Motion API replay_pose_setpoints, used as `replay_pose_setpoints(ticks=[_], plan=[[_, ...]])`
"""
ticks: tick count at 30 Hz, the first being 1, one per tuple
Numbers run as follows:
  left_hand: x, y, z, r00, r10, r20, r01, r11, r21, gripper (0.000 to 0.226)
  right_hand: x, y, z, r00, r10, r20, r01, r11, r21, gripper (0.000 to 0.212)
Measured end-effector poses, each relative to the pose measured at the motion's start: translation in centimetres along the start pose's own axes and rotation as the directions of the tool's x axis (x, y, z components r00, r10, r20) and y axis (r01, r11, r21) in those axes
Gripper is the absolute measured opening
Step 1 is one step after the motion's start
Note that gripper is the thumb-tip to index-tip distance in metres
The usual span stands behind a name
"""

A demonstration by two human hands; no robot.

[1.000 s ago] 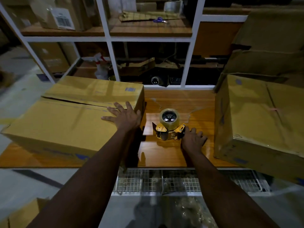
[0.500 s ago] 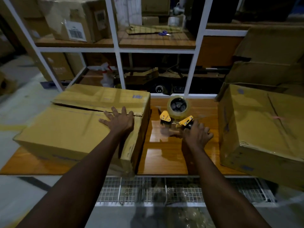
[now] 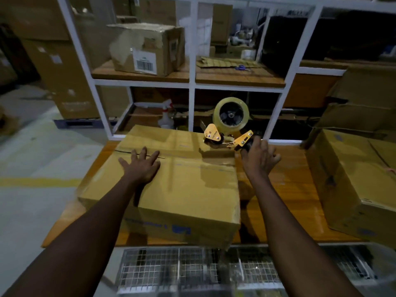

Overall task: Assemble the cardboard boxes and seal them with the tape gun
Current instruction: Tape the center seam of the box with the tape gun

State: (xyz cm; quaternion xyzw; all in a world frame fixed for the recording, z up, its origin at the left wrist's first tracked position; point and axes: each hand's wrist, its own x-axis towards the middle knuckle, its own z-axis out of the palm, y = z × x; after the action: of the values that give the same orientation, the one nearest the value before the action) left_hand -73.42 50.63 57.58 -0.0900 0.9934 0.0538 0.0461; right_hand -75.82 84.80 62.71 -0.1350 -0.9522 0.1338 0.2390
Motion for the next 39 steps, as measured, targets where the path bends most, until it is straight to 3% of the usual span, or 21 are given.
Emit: replay_pose_setpoints(ticks=[3, 10, 19, 25, 30, 34, 36, 37, 39], plan=[[0.9, -4.5, -0.5, 0.999, 0.029, 0.017, -0.030, 0.999, 0.026, 0.057, -1.5, -4.7, 0.4, 1.000, 0.020, 0.023, -0.020, 1.000, 0.013, 0.037], [1.6, -10.9, -1.1, 0.964, 0.263, 0.039, -0.261, 0.964, -0.045, 0.060, -4.8, -12.0, 2.4, 1.000, -0.003, -0.003, 0.003, 1.000, -0.016, 0.027], [-0.8, -8.1, 0.6, 0.977, 0.211, -0.021, -0.211, 0.964, -0.159, 0.060, -6.0, -15.5, 3.8, 0.999, -0.011, -0.040, 0.014, 0.997, 0.072, 0.021], [-3.7, -3.6, 1.6, 0.990, 0.124, -0.062, -0.136, 0.957, -0.256, 0.060, -5.5, -15.4, 3.7, 0.999, -0.039, 0.009, 0.038, 0.996, 0.075, 0.016], [-5.9, 0.3, 2.6, 0.994, 0.091, -0.056, -0.102, 0.966, -0.238, 0.063, -5.4, -15.1, 3.8, 0.999, -0.019, 0.034, 0.015, 0.994, 0.108, 0.015], [-6.8, 0.1, 1.9, 0.981, 0.073, -0.179, -0.113, 0.968, -0.225, 0.064, -4.8, -14.9, 3.1, 1.000, -0.013, 0.027, 0.010, 0.991, 0.133, 0.019], [-6.7, -0.4, 1.2, 0.940, -0.005, -0.341, -0.162, 0.874, -0.458, 0.058, -4.3, -15.0, 2.6, 1.000, -0.021, -0.011, 0.022, 0.991, 0.134, 0.013], [-6.9, -0.5, 0.4, 0.919, -0.072, -0.389, -0.199, 0.766, -0.611, 0.054, -4.1, -15.1, 2.5, 0.999, -0.026, -0.026, 0.029, 0.991, 0.127, 0.012], [-6.8, -0.3, -1.4, 0.901, -0.233, -0.365, -0.241, 0.429, -0.870, 0.049, -3.9, -15.3, 2.3, 0.999, -0.030, -0.037, 0.035, 0.993, 0.117, 0.013]])
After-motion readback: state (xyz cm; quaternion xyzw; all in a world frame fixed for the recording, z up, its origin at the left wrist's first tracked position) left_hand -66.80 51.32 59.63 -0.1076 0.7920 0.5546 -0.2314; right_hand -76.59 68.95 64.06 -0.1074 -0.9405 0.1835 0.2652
